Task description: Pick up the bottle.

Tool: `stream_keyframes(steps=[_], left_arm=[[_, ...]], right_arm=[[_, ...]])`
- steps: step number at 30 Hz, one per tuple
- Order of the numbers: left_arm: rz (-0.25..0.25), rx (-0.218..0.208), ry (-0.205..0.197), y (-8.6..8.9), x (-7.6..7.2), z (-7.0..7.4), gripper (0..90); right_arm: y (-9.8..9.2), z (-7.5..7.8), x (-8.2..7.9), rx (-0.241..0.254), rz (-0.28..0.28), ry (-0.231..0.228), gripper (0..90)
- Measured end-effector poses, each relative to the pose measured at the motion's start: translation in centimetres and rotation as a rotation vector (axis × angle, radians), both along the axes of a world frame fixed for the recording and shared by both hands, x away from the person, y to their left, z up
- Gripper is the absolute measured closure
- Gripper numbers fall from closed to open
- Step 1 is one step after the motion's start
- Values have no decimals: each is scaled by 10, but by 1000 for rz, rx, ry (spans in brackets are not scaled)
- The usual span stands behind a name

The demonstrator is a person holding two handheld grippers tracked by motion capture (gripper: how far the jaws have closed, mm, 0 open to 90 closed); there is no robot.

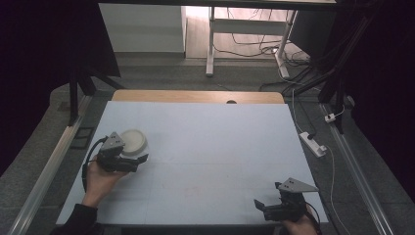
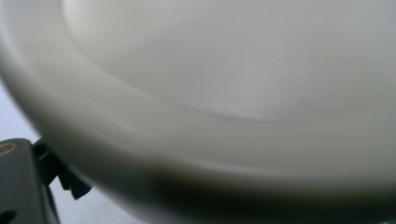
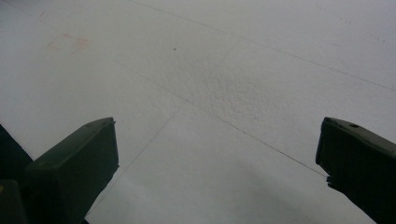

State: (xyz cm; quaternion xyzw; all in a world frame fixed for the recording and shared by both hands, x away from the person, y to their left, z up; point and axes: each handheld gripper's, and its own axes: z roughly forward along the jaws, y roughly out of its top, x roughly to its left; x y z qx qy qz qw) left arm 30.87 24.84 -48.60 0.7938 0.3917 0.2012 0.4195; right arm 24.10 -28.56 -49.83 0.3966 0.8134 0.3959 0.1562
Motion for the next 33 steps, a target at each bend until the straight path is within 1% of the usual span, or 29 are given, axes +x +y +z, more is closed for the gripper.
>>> stream_keyframes(steps=[1, 2, 5, 10, 12, 16, 18, 19, 22, 26, 28, 29, 33], left_arm=[[-12, -1, -2, -5, 2, 1, 73], [-12, -1, -2, -5, 2, 1, 73], [-40, 14, -7, -14, 4, 4, 73], [-65, 9, -13, -26, 9, 8, 73], [-87, 7, -17, -34, 12, 10, 73], [-112, -2, -14, -43, 15, 12, 74], [-134, 4, -13, -52, 16, 13, 73], [-134, 4, -13, -52, 16, 13, 74], [-162, 3, -12, -63, 19, 16, 73], [-180, 2, -10, -71, 22, 17, 74], [-200, -2, -8, -79, 24, 18, 73], [-200, -2, -8, -79, 24, 18, 73], [-229, 5, -6, -91, 26, 19, 74]], right_arm=[[0, 0, 0, 0, 0, 0, 0], [0, 0, 0, 0, 0, 0, 0], [0, 0, 0, 1, 0, 0, 0], [0, 0, 0, 1, -1, -1, 0], [0, 0, 0, 1, -1, -1, 0], [0, 0, 0, 1, -1, -2, 0], [0, 0, 0, 2, 0, -3, 0], [0, 0, 0, 1, 1, -3, 0], [0, 0, 0, 0, 3, -4, 0], [0, 0, 0, -1, 3, -4, 0], [0, 0, -1, -1, 3, -4, 0], [0, 0, -1, -1, 4, -4, 0], [0, 0, -1, 0, 4, -4, 0]])
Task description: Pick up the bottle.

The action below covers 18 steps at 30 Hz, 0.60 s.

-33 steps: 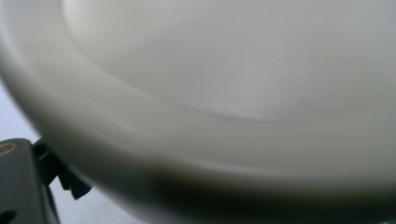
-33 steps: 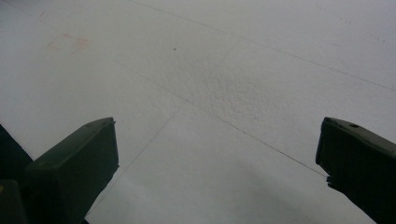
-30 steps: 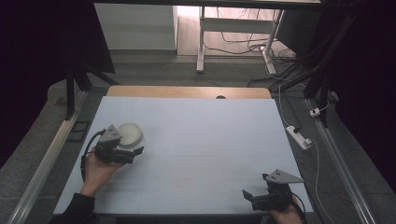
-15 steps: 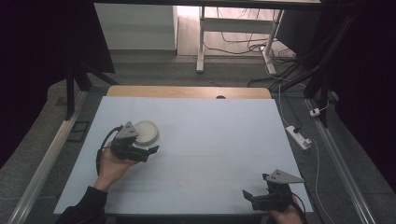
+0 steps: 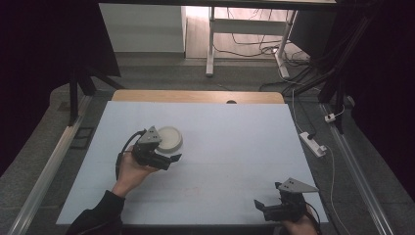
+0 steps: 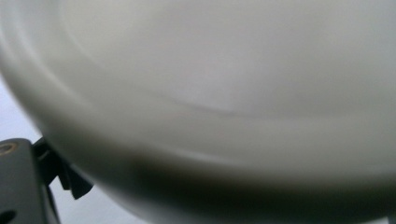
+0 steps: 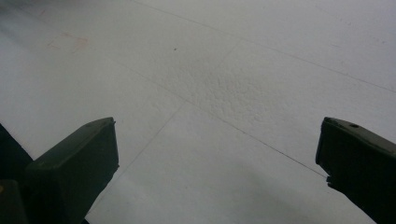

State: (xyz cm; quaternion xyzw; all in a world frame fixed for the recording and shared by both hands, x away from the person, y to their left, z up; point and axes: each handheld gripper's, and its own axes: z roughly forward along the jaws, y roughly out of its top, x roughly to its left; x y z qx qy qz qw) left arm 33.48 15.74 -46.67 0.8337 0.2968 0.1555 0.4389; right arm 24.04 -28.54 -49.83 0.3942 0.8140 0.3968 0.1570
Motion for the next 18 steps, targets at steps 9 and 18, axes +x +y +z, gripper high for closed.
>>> stream_keyframes(steps=[9, 18], left_arm=[[-53, 3, 8, -23, 5, 2, 73], [-102, -6, 15, -44, 7, 3, 74]], right_arm=[[0, 0, 0, -1, 0, 0, 0], [0, 0, 0, 0, 0, 0, 0]])
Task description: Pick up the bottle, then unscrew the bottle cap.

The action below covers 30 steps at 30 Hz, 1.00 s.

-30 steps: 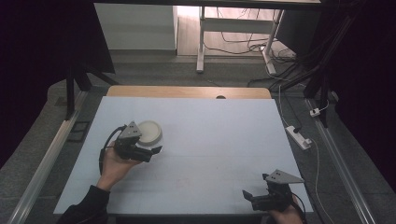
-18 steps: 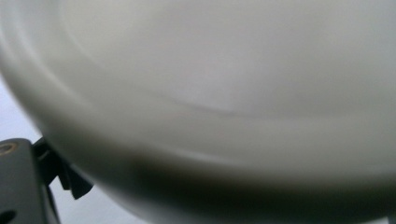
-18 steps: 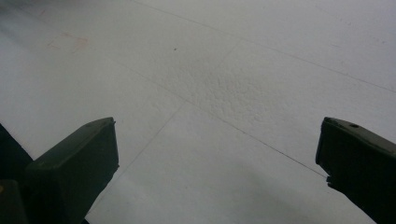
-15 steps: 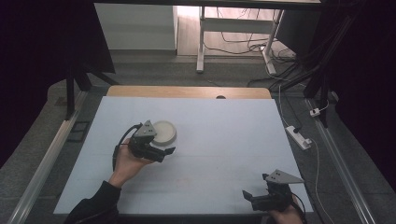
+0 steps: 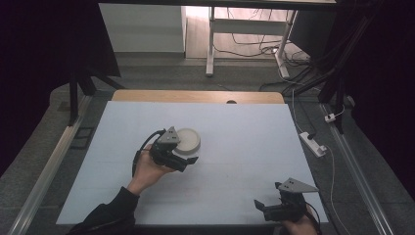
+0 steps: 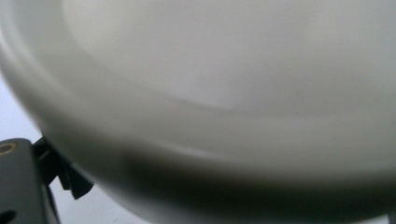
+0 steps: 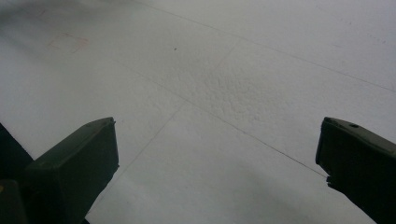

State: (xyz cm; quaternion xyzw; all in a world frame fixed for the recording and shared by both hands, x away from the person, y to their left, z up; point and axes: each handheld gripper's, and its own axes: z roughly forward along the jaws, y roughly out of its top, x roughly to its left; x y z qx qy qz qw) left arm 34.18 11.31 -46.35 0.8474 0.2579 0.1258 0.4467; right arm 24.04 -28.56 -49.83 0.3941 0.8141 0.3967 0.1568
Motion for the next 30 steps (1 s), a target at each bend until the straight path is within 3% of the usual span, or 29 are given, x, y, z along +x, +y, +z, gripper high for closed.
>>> stream_keyframes(steps=[12, 30], left_arm=[[-50, -18, 8, -15, -7, 2, 73], [-65, -17, 9, -18, -9, 2, 73]], right_arm=[[0, 0, 0, 0, 3, 0, 0], [1, 1, -1, -10, 14, -8, 0]])
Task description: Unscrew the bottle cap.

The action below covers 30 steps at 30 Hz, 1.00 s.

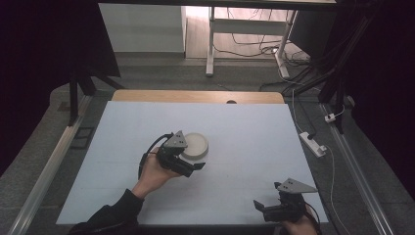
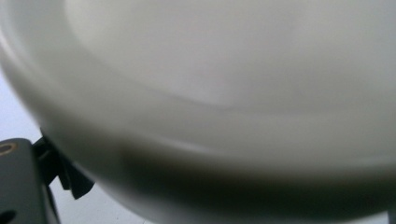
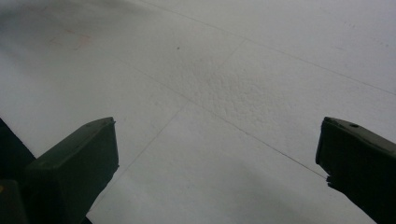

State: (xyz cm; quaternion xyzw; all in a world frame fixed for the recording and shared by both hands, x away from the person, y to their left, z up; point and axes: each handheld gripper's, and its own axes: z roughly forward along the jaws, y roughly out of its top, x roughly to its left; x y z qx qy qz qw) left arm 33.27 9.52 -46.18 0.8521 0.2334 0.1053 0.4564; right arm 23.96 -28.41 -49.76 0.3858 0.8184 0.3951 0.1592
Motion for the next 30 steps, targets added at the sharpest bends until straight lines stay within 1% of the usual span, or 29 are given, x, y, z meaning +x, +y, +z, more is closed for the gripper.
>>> stream_keyframes(steps=[3, 4, 7, 12, 14, 21, 30], left_arm=[[-3, 5, -1, -1, 0, 0, 74], [-4, 6, -1, -1, -1, -1, 74], [-8, 2, 1, -1, -1, -1, 74], [-8, 1, 1, 0, 0, 0, 74], [-7, -1, 3, 1, 0, -1, 74], [-12, 1, 5, 0, 0, -1, 74], [-12, 1, 7, 0, 0, -2, 73]], right_arm=[[0, 0, 0, 6, 0, -1, 0], [-1, 1, 0, 16, 1, 2, 0], [0, 2, 0, 22, 6, -1, 0], [1, 5, -1, 34, 12, -20, 0], [1, 6, -1, 37, 14, -21, 0], [7, 12, -2, 58, 41, -44, 0], [16, 20, 0, 59, 69, -64, 0]])
